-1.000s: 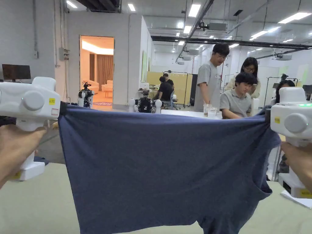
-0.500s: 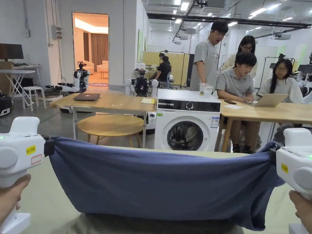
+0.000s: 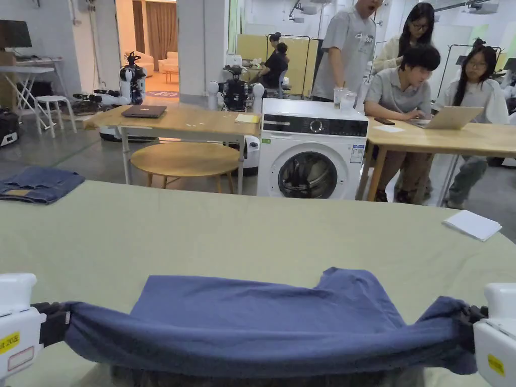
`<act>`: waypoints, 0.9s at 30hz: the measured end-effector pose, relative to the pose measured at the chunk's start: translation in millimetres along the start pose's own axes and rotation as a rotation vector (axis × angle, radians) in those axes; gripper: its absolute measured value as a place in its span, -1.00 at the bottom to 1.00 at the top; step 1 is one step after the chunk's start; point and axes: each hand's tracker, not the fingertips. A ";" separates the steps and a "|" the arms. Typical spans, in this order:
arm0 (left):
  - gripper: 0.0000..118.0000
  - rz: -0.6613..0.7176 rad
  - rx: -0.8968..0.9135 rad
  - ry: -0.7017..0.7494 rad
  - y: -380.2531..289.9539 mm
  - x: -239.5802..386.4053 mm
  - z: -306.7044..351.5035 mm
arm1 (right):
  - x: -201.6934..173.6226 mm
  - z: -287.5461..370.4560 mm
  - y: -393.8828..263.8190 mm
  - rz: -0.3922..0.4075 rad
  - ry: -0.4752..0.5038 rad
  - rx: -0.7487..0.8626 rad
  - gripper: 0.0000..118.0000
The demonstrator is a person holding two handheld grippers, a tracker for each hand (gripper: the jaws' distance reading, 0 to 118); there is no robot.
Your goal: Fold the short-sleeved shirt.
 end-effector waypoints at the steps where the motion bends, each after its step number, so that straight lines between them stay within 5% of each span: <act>1: -1.00 0.001 -0.023 0.004 -9.8 -0.3 -2.1 | 0.3 2.6 -12.2 -0.008 0.008 -0.042 -0.99; 10: -1.00 -0.038 -0.295 0.011 -78.2 -6.9 -20.8 | 5.5 1.5 -108.6 0.096 0.027 -0.360 -0.99; 16: -1.00 -0.067 -0.499 0.029 -113.2 -8.0 -61.1 | 5.8 -33.5 -147.1 0.065 0.055 -0.502 -0.97; 18: -1.00 -0.052 -0.441 0.020 -116.1 -16.5 -64.1 | 3.1 -37.6 -150.0 0.059 0.052 -0.513 -0.93; 19: -1.00 -0.039 -0.445 0.017 -113.2 -19.5 -64.0 | 1.4 -37.2 -149.6 0.060 0.043 -0.508 -0.87; 21: -0.95 -0.028 -0.448 0.011 -110.7 -22.4 -63.6 | -0.2 -32.1 -143.7 0.080 -0.010 -0.466 -0.44; 23: -0.66 -0.031 -0.436 0.035 -107.0 -18.0 -52.5 | -0.4 -26.2 -135.5 0.093 -0.053 -0.431 0.05; 27: -0.52 0.039 -0.285 0.045 -89.6 -13.3 -36.3 | 0.8 -12.2 -110.2 -0.002 -0.015 -0.326 0.05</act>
